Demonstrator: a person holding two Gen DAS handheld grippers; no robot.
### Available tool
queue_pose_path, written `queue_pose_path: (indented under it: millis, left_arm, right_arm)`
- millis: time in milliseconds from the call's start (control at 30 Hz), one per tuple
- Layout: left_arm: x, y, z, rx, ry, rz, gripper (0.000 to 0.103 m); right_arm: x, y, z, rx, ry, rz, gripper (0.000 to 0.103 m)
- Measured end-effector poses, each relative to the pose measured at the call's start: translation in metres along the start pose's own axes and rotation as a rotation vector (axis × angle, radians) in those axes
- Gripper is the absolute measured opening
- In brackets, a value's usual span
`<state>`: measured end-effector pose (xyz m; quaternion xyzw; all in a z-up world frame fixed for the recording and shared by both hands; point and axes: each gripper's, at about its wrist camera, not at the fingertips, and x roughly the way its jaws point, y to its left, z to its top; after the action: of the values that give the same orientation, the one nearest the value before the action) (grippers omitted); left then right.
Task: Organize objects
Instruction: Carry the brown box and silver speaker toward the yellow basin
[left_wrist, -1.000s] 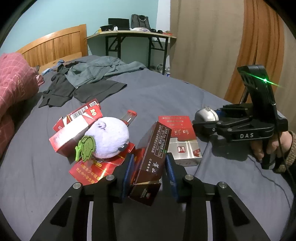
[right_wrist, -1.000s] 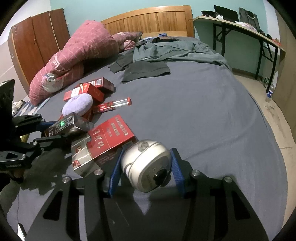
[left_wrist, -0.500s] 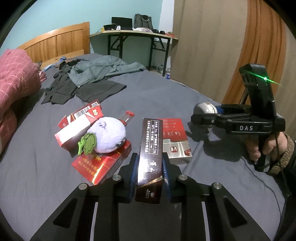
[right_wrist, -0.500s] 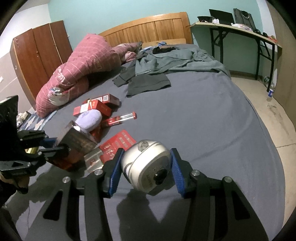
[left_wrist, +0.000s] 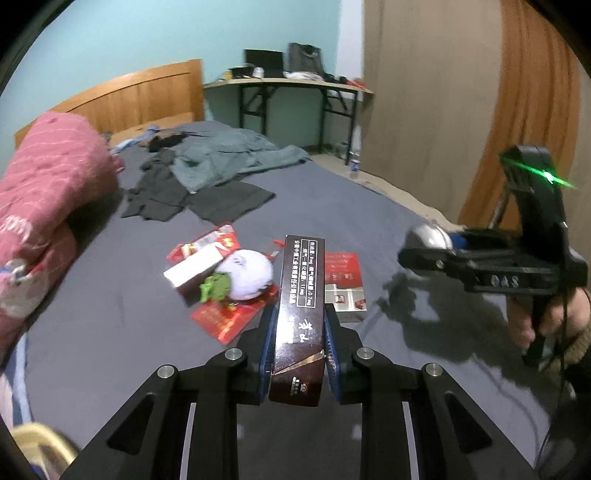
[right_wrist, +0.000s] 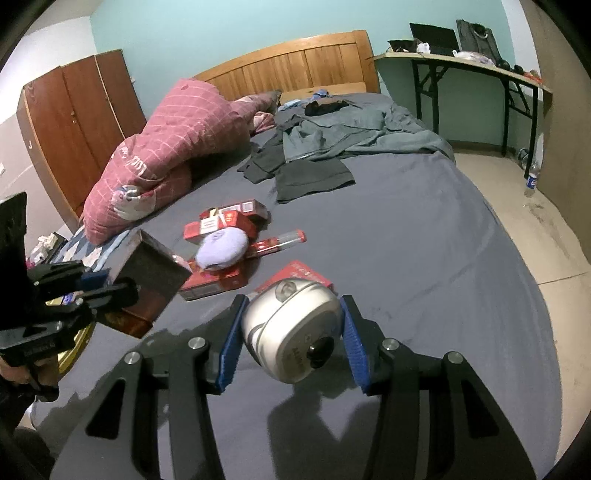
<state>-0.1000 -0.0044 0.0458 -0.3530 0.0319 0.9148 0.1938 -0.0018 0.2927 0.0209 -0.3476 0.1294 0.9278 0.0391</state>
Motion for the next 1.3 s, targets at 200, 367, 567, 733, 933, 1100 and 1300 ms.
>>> queue_pose_path:
  millis: [200, 367, 567, 733, 933, 1100, 1300]
  left_arm:
    - [-0.039, -0.007, 0.005, -0.039, -0.03, 0.09, 0.023]
    - [-0.064, -0.002, 0.007, -0.125, -0.032, 0.212, 0.023]
    - [-0.082, -0.01, 0.006, -0.151, -0.061, 0.243, 0.023]
    - [-0.095, -0.003, -0.009, -0.169, -0.056, 0.25, 0.023]
    - [-0.111, 0.034, -0.037, -0.219, -0.029, 0.29, 0.023]
    - [-0.144, 0.079, -0.067, -0.289, -0.018, 0.367, 0.023]
    - [-0.2, 0.125, -0.095, -0.355, -0.032, 0.474, 0.023]
  right_arm:
    - [-0.029, 0.026, 0.011, 0.029, 0.001, -0.042, 0.051]
    - [-0.047, 0.044, 0.023, 0.028, -0.003, -0.098, 0.051]
    - [-0.06, 0.06, 0.031, 0.004, -0.023, -0.115, 0.051]
    - [-0.056, 0.078, 0.028, -0.027, -0.013, -0.111, 0.051]
    - [-0.034, 0.117, 0.022, -0.075, 0.019, -0.069, 0.051]
    - [-0.012, 0.17, 0.018, -0.128, 0.038, 0.004, 0.051]
    - [0.012, 0.243, 0.017, -0.224, 0.063, 0.081, 0.051]
